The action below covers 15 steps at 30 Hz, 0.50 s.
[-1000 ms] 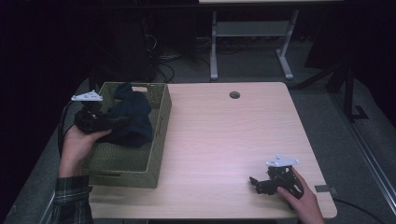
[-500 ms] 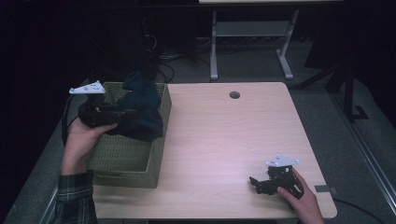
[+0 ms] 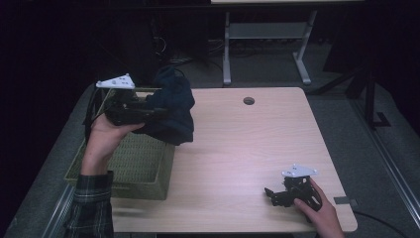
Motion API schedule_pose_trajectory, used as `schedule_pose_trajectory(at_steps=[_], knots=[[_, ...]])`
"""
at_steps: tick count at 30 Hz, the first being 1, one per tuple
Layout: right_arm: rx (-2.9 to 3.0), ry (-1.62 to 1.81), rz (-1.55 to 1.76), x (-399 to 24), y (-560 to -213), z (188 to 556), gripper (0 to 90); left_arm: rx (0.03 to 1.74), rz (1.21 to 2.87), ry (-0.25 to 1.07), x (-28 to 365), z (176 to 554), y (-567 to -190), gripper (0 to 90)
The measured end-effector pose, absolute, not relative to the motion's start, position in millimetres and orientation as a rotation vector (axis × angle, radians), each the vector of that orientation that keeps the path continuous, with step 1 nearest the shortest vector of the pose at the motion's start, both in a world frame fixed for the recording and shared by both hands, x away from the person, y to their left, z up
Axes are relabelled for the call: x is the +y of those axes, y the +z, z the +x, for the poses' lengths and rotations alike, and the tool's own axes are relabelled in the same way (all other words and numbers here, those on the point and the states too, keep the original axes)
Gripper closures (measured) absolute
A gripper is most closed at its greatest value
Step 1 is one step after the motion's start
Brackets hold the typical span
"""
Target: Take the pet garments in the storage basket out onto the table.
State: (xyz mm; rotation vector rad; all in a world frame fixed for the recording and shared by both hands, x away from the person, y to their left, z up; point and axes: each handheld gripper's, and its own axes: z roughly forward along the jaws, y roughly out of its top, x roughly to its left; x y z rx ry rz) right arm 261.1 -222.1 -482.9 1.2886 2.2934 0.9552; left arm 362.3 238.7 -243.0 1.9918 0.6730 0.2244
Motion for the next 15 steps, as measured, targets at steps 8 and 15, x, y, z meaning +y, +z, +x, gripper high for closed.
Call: schedule_pose_trajectory(at_steps=[8, 15], knots=[[2.293, 0.954, 1.291, -222.0, -482.7, 261.0, 0.0, 0.604, 2.040, 0.200, 202.0, 367.3, -239.8, 63.4], [2.293, 0.954, 1.293, -222.0, -482.7, 260.9, 0.0, 0.517, 2.110, 0.152, 159.5, 371.4, -248.8, 63.3]])
